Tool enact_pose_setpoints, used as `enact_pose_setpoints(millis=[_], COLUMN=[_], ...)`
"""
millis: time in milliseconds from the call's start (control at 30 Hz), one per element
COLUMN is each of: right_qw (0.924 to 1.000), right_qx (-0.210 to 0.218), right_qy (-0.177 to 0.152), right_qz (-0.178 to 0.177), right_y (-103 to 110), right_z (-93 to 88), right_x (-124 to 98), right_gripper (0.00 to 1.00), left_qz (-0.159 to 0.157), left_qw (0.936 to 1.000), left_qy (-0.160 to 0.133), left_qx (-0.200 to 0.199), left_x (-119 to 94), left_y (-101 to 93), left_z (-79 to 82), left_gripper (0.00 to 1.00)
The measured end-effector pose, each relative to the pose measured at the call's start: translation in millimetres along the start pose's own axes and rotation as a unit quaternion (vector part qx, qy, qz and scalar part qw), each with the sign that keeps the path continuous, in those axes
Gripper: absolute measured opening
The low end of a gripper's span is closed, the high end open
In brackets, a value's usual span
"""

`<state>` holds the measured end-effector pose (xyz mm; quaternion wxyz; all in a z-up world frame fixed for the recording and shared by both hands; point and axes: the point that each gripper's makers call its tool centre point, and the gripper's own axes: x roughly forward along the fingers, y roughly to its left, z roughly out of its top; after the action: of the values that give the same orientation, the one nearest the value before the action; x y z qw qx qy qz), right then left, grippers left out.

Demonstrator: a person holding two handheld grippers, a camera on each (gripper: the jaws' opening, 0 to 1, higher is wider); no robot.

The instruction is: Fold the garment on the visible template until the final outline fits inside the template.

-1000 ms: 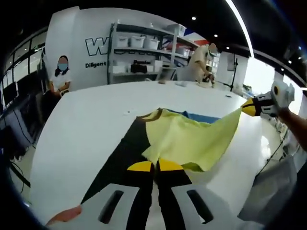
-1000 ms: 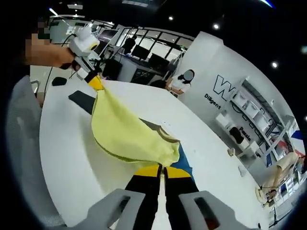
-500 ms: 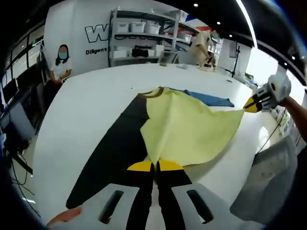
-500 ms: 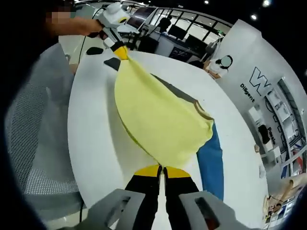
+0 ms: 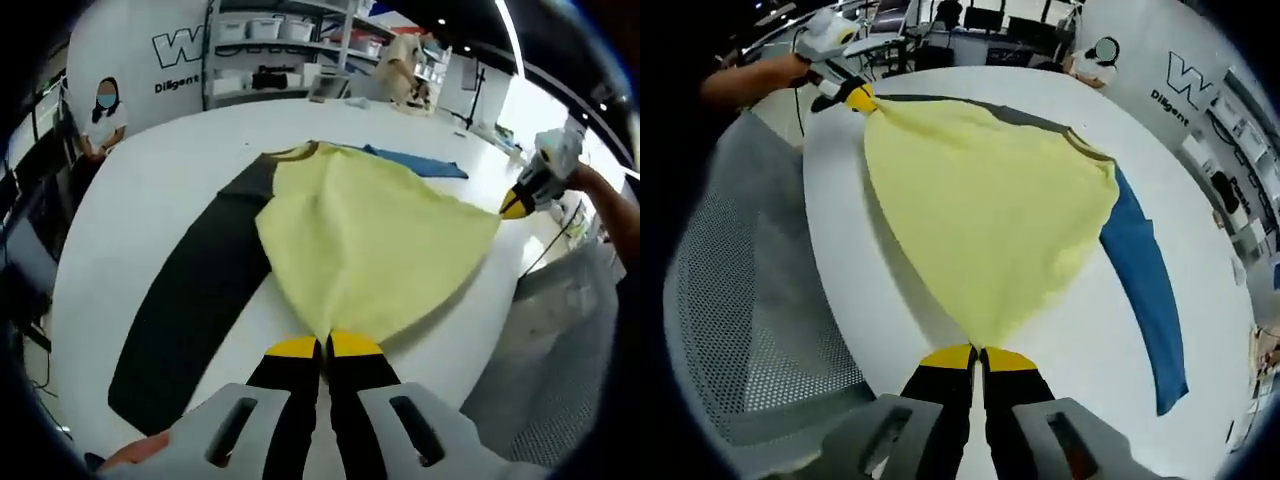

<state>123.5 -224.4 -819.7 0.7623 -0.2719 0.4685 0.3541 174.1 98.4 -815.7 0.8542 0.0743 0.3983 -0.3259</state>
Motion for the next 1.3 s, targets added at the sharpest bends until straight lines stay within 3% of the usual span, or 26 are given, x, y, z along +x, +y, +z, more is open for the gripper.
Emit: enact_pose_setpoints(millis=[67, 200, 333, 633, 967, 1167, 1300], right_qw=[0.9993, 0.9976, 0.996, 0.9925, 0.9914, 0.9923, 0.9899], right_qx=[0.032, 0.054, 0.059, 0.052, 0.041, 0.04, 0.044], right_qy=[0.019, 0.029, 0.044, 0.065, 0.063, 0.077, 0.091], right_qz=[0.01, 0.033, 0.05, 0.09, 0.107, 0.088, 0.099], right_y=[3, 11, 23, 54, 70, 61, 65], right_z=[-7.9, -14.2, -20.9, -26.3, -24.1, -30.3, -35.6], right_x=[0, 2, 4, 15, 20, 21, 19], right_gripper=[0.0, 0.0, 0.0, 0.0, 0.0, 0.0, 0.0], left_qz=[-0.01, -0.032, -0.036, -0.03, -0.019, -0.035, -0.039], left_qw=[0.9999, 0.9982, 0.9955, 0.9888, 0.9874, 0.9865, 0.9868], left_qy=[0.012, 0.049, 0.084, 0.14, 0.153, 0.155, 0.155], left_qx=[0.006, 0.013, 0.024, 0.043, 0.037, 0.039, 0.028], left_x=[0, 0, 0, -8, -15, -14, -14], left_y=[-7.2, -19.2, -22.1, -18.0, -8.4, -20.2, -19.2], left_z=[-7.0, -26.4, -49.6, -79.9, -93.3, -95.4, -95.1], left_gripper=[0.01, 0.01, 0.01, 0.01, 0.01, 0.01, 0.01])
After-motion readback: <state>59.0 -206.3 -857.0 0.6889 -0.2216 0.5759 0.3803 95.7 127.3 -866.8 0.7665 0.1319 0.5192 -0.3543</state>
